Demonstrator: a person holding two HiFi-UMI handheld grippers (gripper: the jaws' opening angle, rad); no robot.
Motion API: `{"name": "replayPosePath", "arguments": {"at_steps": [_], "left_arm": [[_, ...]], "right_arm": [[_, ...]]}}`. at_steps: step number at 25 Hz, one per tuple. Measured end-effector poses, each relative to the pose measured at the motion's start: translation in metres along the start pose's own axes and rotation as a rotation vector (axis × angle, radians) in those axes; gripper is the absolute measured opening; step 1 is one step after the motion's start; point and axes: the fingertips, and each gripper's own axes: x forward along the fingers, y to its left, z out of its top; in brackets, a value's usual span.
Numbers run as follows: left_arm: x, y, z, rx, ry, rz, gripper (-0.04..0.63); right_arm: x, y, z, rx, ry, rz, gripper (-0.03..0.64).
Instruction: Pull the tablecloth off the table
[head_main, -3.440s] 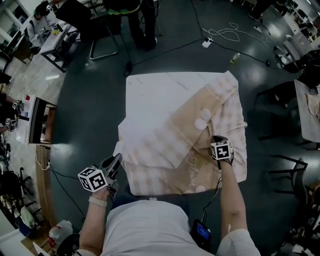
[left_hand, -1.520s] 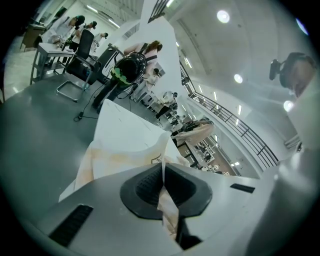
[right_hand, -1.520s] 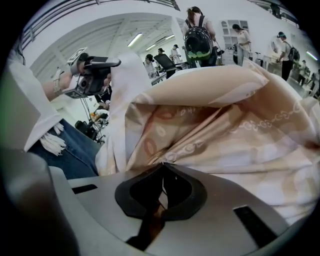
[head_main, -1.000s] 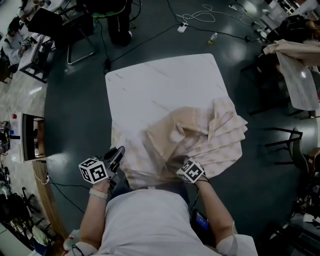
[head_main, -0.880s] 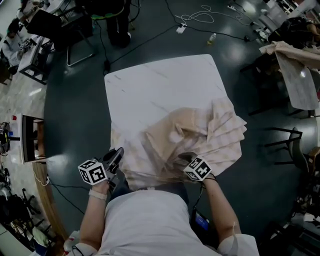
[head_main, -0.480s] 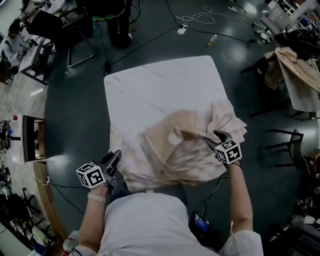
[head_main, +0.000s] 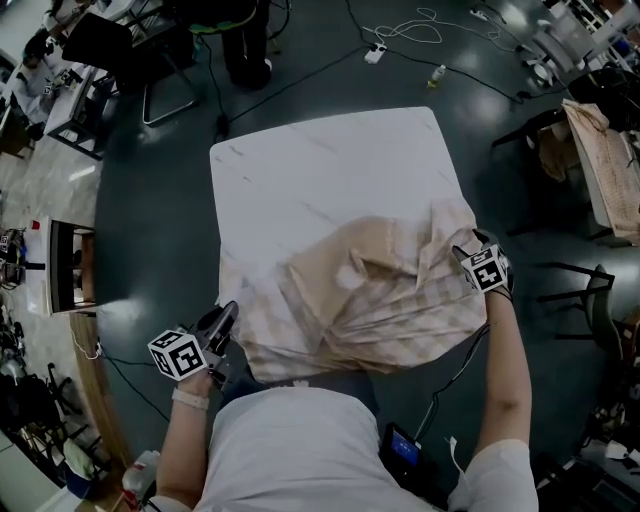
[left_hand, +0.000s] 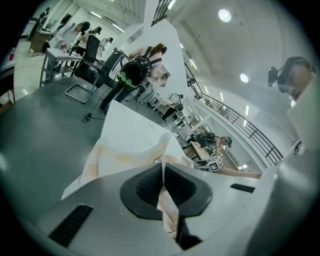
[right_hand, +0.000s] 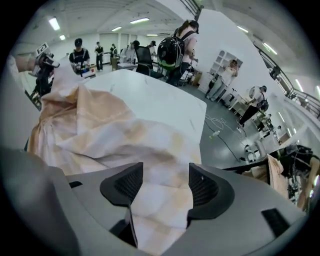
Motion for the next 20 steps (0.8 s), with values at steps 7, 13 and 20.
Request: {"name": "replayPosePath", "arguments": {"at_steps": [7, 13, 20], "left_arm": [[-0.003, 0.002, -0.004, -0.019, -0.006, 0.031, 0.012], [-0.004, -0.003, -0.011, -0.023, -0.012, 0.044, 0.012], [-0.012, 0.01, -0.008, -0.043, -0.022, 0.043, 0.011]], "right_arm": [[0.042, -0.016, -0.005, -0.048, 0.063, 0.075, 0.262], [0.055, -0.016, -0.008, -0.002, 0.1, 0.151, 0.261], [0.056, -0.009, -0.002, 0.188, 0.047, 0.149, 0.246]]}}
